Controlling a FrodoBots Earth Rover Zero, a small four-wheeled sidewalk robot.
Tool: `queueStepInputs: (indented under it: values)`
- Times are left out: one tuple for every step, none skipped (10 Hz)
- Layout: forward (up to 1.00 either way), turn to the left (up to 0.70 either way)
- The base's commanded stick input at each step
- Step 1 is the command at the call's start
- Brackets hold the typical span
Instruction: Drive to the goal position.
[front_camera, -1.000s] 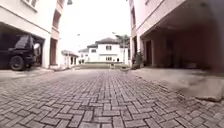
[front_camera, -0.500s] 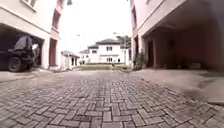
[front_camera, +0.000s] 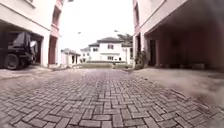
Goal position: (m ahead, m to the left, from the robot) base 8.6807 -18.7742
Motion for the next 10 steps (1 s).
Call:
queueStepInputs:
  values:
    - [0.5, 0.0]
    - [0.5, 0.0]
    - [0.5, 0.0]
    - [0.5, 0.0]
    - [0.5, 0.0]
    - [0.5, 0.0]
    - [0.5, 0.0]
    - [0.5, 0.0]
    - [0.5, 0.0]
    - [0.5, 0.0]
